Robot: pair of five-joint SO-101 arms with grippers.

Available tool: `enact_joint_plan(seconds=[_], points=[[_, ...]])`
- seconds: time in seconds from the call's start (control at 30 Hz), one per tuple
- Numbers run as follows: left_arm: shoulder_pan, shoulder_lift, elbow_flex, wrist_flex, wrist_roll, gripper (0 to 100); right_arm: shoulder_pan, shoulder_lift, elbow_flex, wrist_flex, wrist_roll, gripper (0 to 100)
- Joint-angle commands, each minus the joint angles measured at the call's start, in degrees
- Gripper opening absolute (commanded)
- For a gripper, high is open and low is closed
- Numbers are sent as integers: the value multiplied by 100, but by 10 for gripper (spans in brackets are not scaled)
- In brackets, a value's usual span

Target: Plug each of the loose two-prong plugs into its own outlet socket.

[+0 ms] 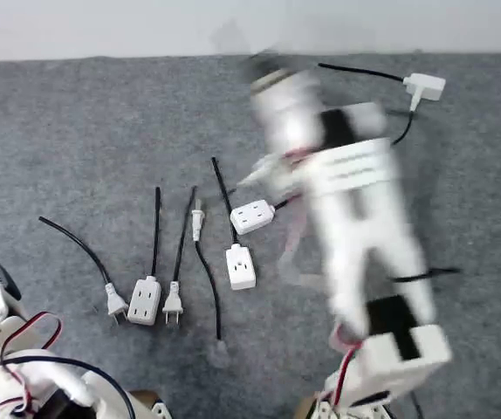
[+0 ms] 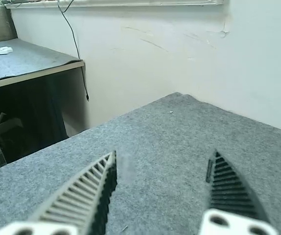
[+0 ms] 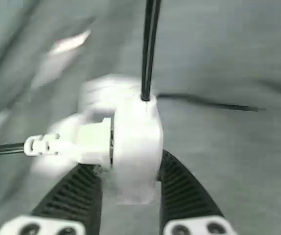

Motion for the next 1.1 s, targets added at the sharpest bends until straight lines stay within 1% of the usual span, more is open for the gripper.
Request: enact_joint_plan(seconds=[0.0, 0.03, 0.07, 0.1, 0.2, 0.3, 0.53, 0.67, 0.77, 0.9, 1.0, 1.07], points=[[264, -62, -40, -149, 35, 299, 2615, 268, -413, -831, 255, 286], [299, -62, -40, -149, 35, 299, 2651, 435, -413, -567, 255, 384], [299, -62, -31, -149, 35, 299, 2633, 602, -422, -242, 273, 443], [290, -62, -31, -149, 35, 299, 2492, 708, -431, 57, 334, 452], [281, -62, -31, -149, 35, 299, 1789, 743, -404, 673, 396, 375], [290, -62, -22, -149, 35, 299, 998, 620, -404, 954, -18, 318], [290, -62, -13, -149, 35, 299, -699, -75, 123, 971, -633, 316], [299, -62, 13, -149, 35, 299, -1490, -233, 475, 971, -967, 314], [299, -62, 40, -158, 35, 299, -1921, -233, 633, 963, -1143, 314], [404, -62, 40, -149, 35, 299, -2325, -224, 888, 884, -1160, 314], [536, -62, 110, -158, 35, 299, -2519, -224, 1319, 514, -1169, 314], [642, -62, 127, -158, 26, 299, -2598, -224, 1793, 57, -1240, 314]])
